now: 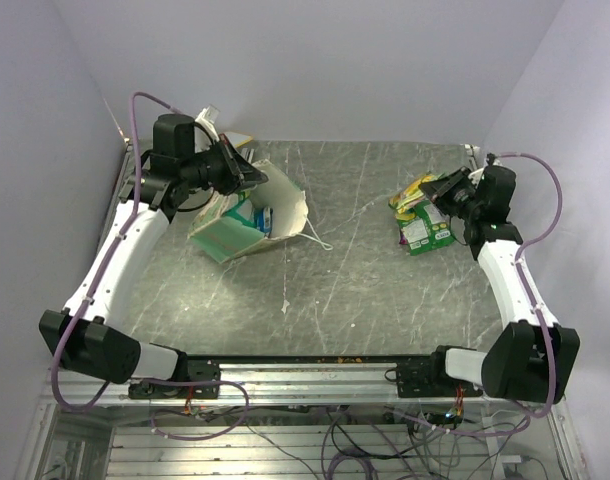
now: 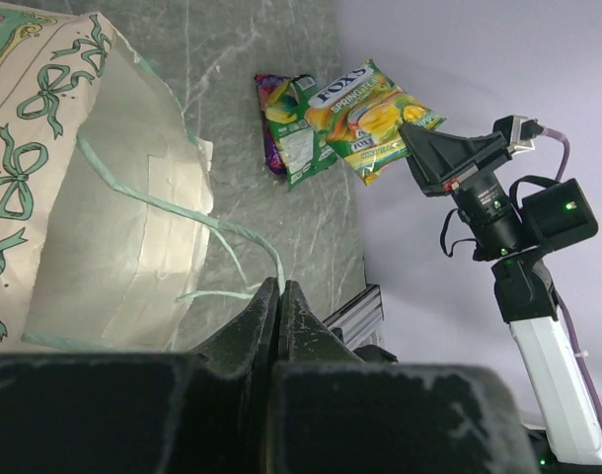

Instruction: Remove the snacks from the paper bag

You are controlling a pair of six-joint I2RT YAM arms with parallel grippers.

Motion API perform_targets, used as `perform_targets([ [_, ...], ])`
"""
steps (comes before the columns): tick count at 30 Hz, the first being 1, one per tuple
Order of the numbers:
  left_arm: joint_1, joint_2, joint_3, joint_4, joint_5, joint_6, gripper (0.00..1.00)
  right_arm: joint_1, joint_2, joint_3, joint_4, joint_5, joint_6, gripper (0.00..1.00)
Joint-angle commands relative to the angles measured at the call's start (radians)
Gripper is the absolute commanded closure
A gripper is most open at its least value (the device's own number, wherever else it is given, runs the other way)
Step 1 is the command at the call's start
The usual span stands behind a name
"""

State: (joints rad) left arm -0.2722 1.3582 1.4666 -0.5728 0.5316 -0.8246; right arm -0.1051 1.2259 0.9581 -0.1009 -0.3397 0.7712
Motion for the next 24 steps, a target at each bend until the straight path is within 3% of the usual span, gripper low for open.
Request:
perform_targets([
  [1,0.034,0.034,0.072,-0.047,0.067,0.048,0.93,-0.060,0.041,-0.030,0.198,0.028,0.089,1.00],
  [11,0.045,0.102,0.107,-0.035,0.091,0.053,0.93,-0.178,0.192,-0.102,0.413,-0.078,0.183,1.00],
  [17,0.046,0.124,0.117,-0.022,0.094,0.045,0.93,-0.216,0.230,-0.160,0.372,-0.099,0.180,1.00],
  [24,0.051,0.119,0.108,-0.022,0.089,0.041,0.93,-0.246,0.207,-0.256,0.280,-0.023,0.148,1.00],
])
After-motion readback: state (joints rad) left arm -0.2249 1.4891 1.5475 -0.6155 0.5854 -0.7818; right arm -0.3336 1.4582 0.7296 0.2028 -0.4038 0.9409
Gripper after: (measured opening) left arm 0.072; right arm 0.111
